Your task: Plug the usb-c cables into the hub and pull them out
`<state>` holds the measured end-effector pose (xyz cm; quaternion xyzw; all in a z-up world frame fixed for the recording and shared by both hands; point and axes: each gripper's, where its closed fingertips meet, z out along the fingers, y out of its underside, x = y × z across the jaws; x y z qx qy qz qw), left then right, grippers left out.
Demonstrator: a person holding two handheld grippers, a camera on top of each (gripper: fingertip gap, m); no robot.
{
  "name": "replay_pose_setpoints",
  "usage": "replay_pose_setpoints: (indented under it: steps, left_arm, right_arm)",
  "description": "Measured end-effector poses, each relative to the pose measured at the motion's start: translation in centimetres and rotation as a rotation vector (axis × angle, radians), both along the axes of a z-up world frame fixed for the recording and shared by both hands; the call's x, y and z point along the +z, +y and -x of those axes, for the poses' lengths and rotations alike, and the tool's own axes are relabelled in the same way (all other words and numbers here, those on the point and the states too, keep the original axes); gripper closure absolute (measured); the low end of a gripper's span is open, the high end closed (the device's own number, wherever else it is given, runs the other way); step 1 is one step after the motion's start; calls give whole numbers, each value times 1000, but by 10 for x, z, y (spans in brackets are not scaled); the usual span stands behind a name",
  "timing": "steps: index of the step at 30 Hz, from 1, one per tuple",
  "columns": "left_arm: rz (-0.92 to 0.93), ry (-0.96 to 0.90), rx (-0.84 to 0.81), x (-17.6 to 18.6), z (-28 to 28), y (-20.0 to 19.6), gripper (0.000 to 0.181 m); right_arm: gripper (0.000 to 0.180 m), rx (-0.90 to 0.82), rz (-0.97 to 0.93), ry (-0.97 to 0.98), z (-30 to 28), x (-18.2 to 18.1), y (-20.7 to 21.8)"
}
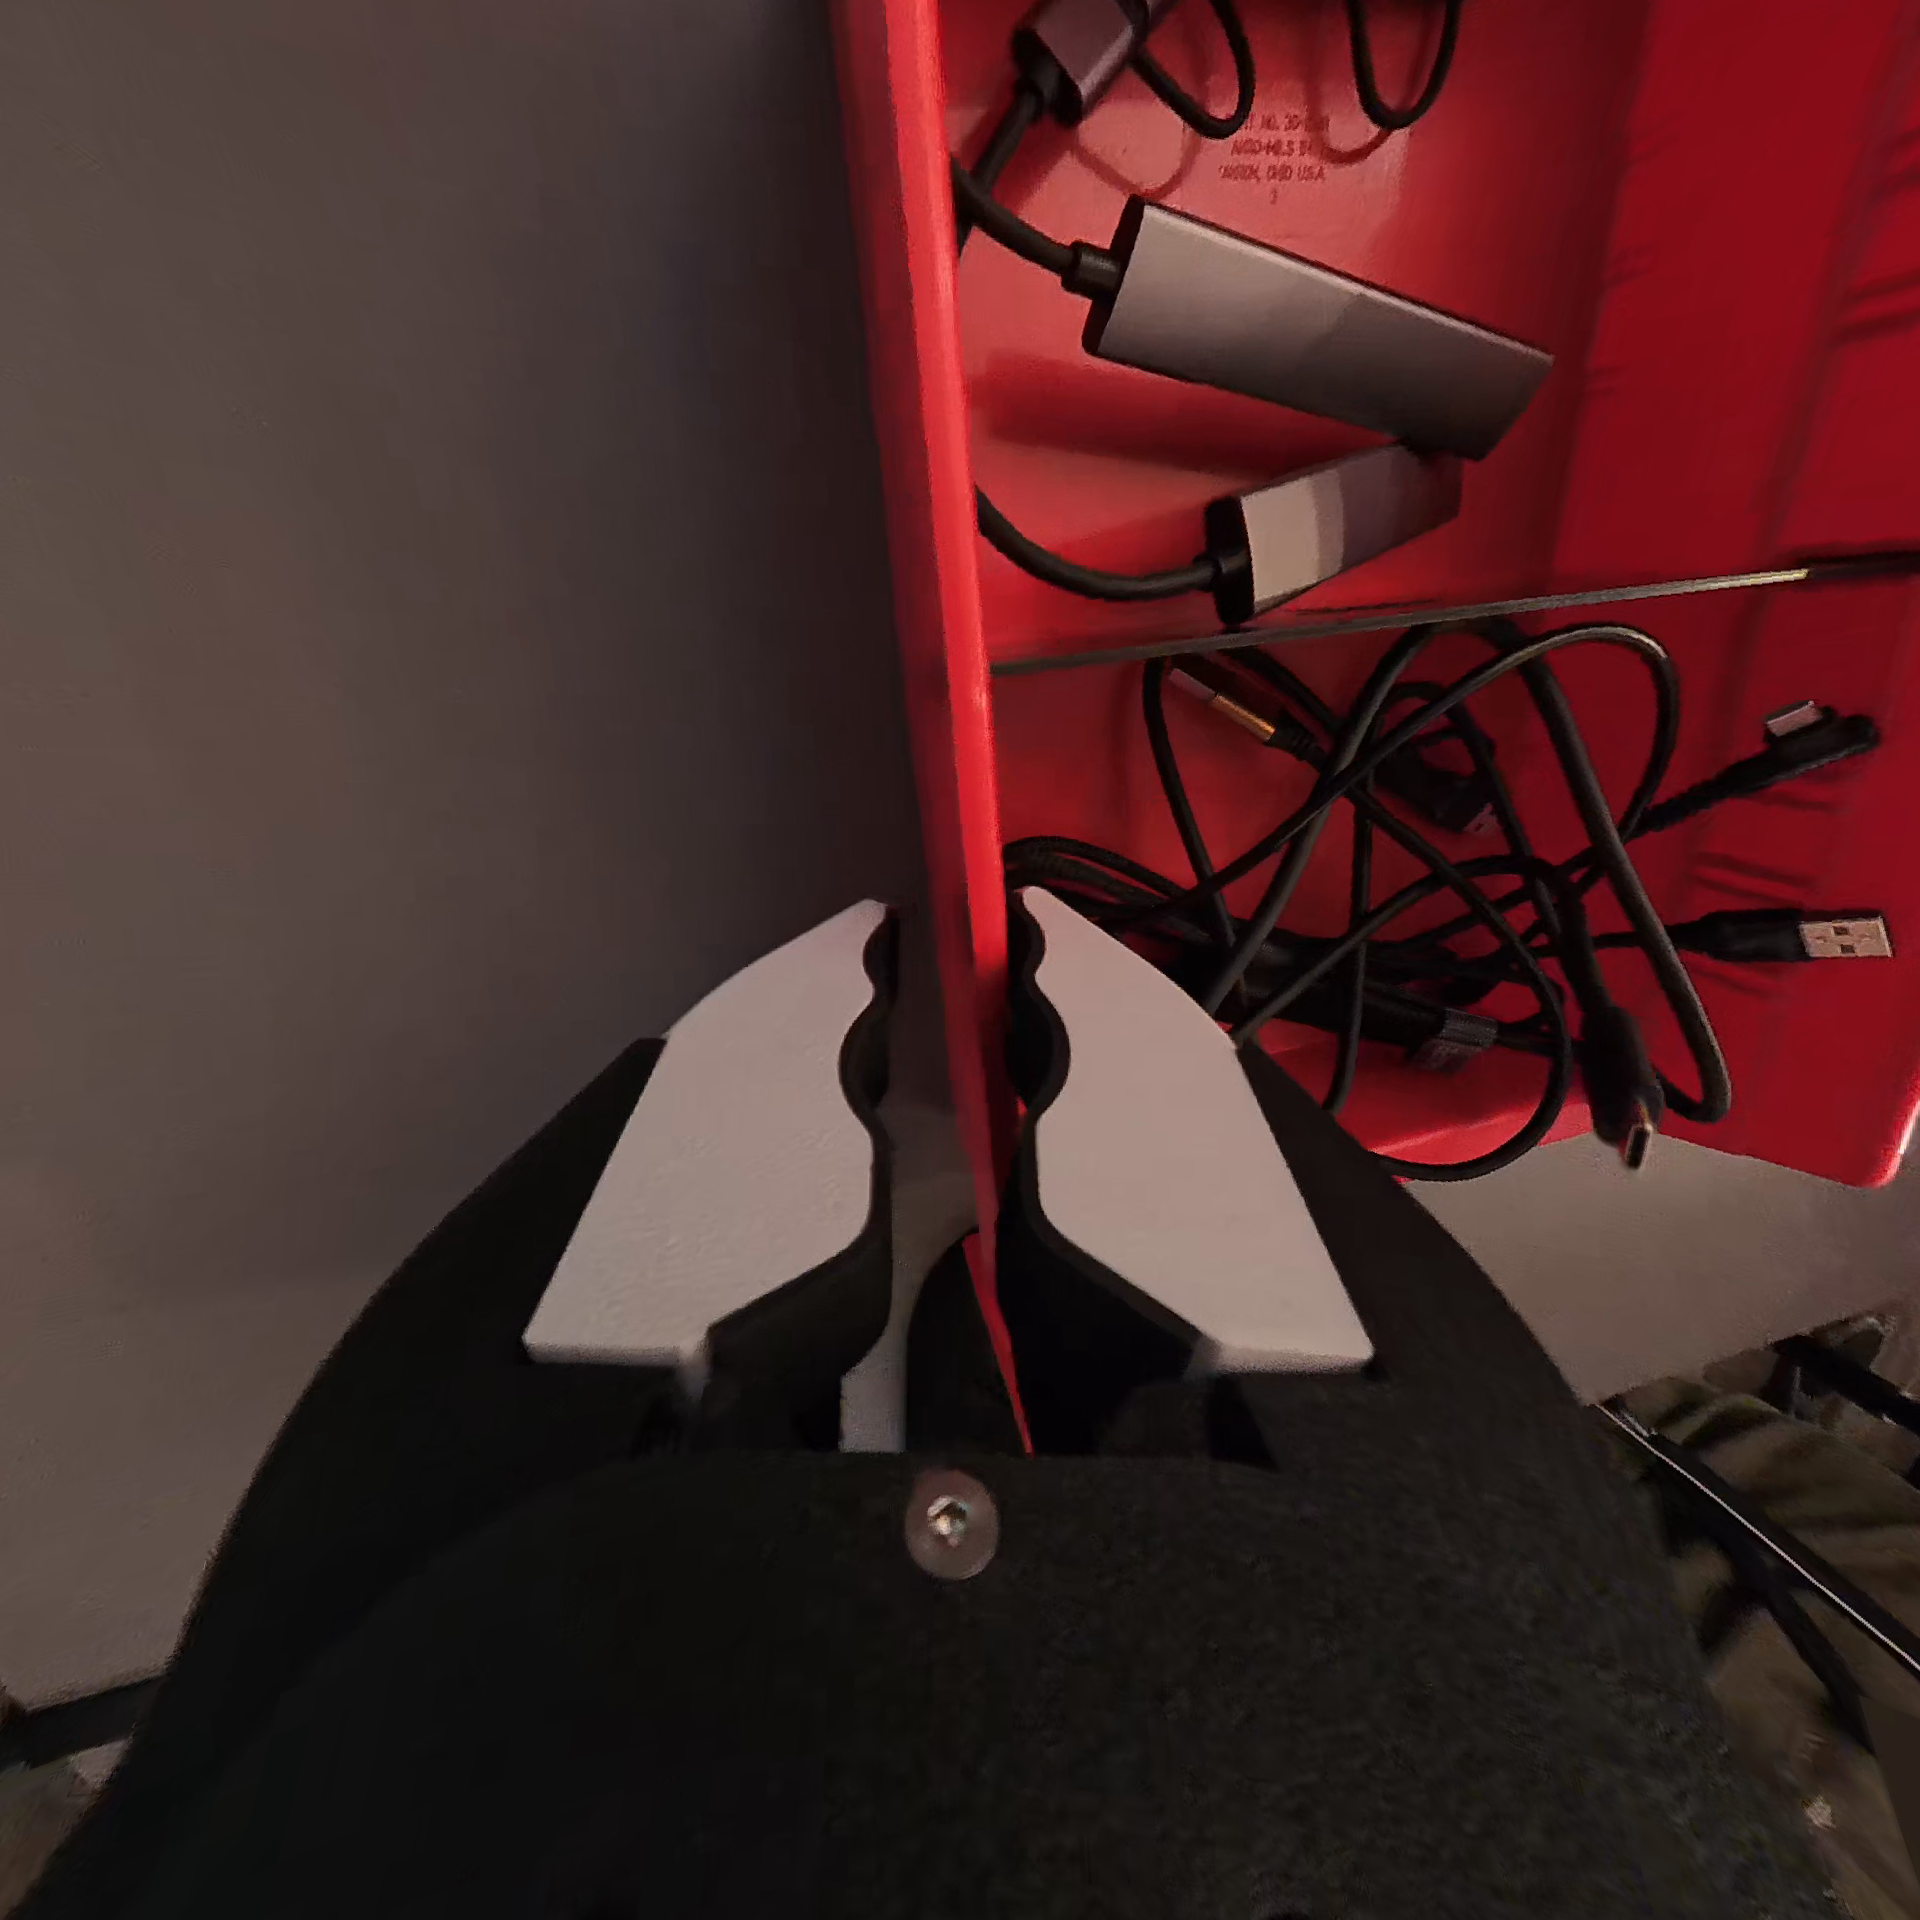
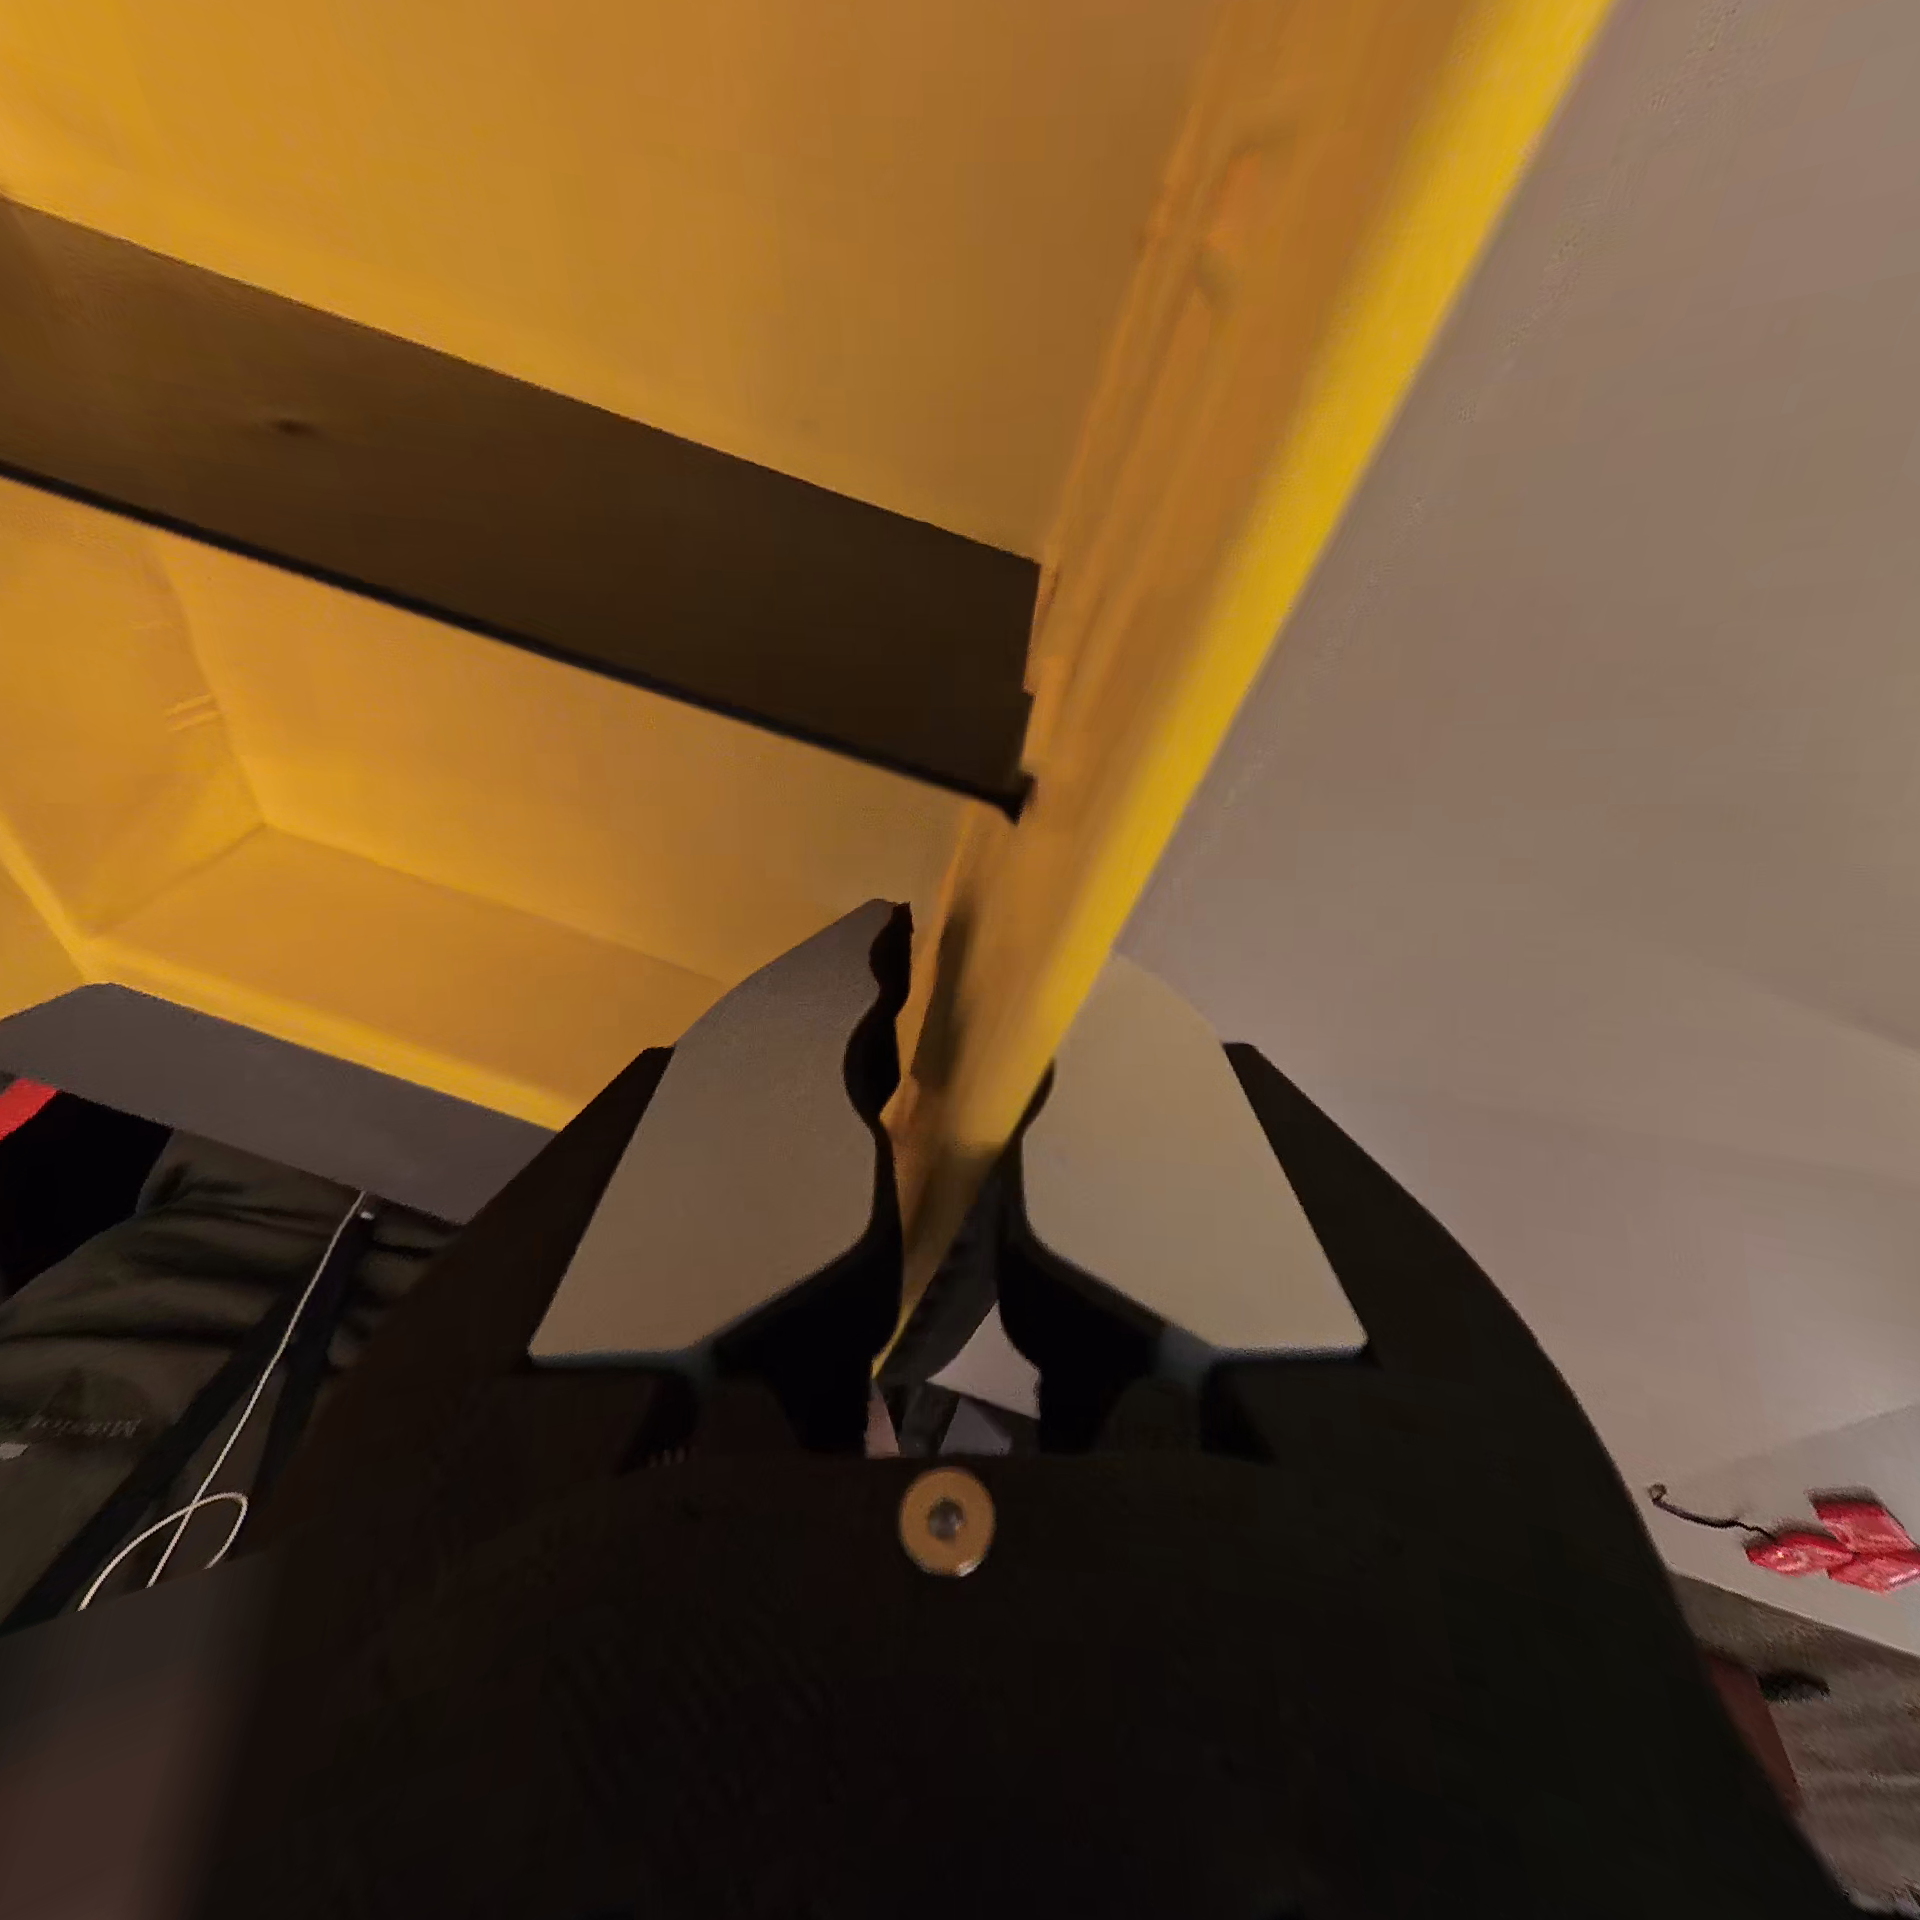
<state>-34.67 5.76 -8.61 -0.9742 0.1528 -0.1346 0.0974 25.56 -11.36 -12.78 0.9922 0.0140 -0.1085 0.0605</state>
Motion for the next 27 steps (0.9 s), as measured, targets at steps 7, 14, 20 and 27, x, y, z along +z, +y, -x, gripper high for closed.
replay_pose_setpoints:
  steps: [7, 14, 20, 27]
  left_arm:
    - [-514, 250, -66, 57, 22, 24, 148]
    - [-1159, 708, 49, 152, 35, 21, 137]
    - [-1243, 750, 12, 172, 13, 9, 126]
    - [-1262, 710, -34, 171, -3, 12, 124]
  right_arm:
    - [161, -43, -358, -94, -12, 68, 24]
    - [173, 54, -807, -137, 8, 160, 32]
    - [167, 173, -1545, -263, 31, 277, 43]
    - [134, 255, -1845, -182, 67, 298, 41]
